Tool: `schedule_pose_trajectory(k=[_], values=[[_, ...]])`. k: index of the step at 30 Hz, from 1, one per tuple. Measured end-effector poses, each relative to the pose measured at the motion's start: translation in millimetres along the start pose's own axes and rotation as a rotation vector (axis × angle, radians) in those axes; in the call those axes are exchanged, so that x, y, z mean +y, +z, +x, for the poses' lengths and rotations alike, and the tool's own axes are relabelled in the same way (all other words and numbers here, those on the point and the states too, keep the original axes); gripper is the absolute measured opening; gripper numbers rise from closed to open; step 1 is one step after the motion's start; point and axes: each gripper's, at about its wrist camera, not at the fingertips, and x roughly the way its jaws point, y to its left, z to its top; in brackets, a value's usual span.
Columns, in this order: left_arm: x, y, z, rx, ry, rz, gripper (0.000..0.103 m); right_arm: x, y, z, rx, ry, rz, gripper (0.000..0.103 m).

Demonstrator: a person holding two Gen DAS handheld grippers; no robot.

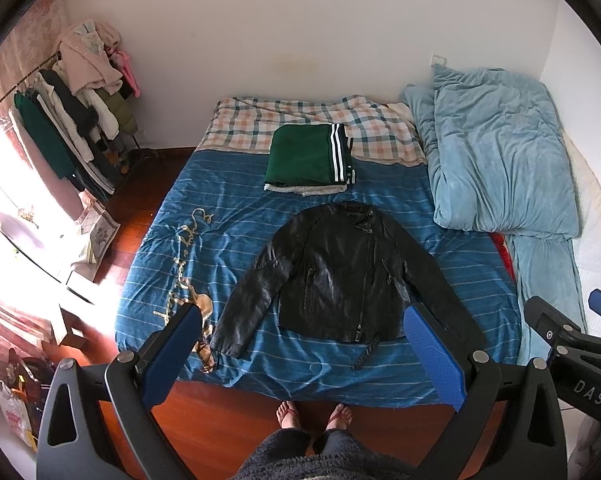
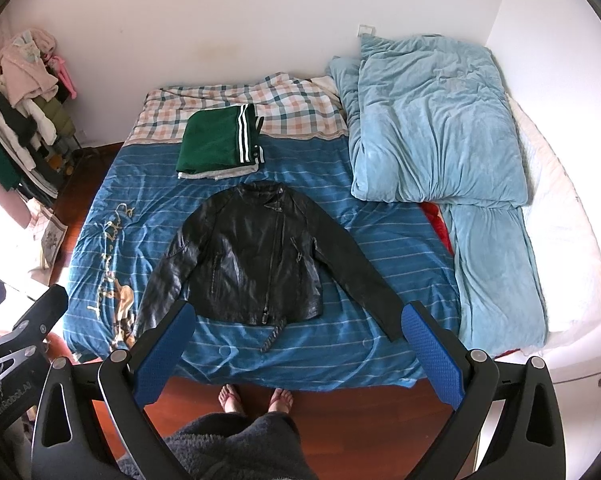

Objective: Fold large clothes

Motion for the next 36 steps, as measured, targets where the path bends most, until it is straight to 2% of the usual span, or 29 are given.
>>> schedule_pose_trajectory(k=[21, 24, 27, 32, 34, 35, 36], values=[[-2, 6, -3, -0.005, -0.003, 0.009, 0.103, 1, -3, 0, 0.022, 0.012, 0.039, 0.103], [-4, 15, 22, 0.001, 0.022, 0.046, 0.103, -7, -5, 24, 0.054, 0.055, 0.116, 0.103], [-2, 22, 60, -0.008, 0.041, 0.073, 0.103, -25, -5, 58, 0.072, 0.095, 0.249, 0.103], [-10, 26, 147, -0.017, 0.085, 0.142, 0.103, -72, -29, 151, 0.149, 0.046, 0.461, 0.103], [-17, 23, 181, -0.006, 0.114, 0.159, 0.103, -103, -49, 195, 0.175, 0.071, 0.585, 0.097], [-24, 24, 210, 0.016, 0.135, 0.163, 0.103, -123, -64, 227, 0.21, 0.084, 0.668, 0.089], [-29, 21, 231, 0.031, 0.144, 0.161, 0.103, -135, -76, 246, 0.222, 0.103, 0.708, 0.073]])
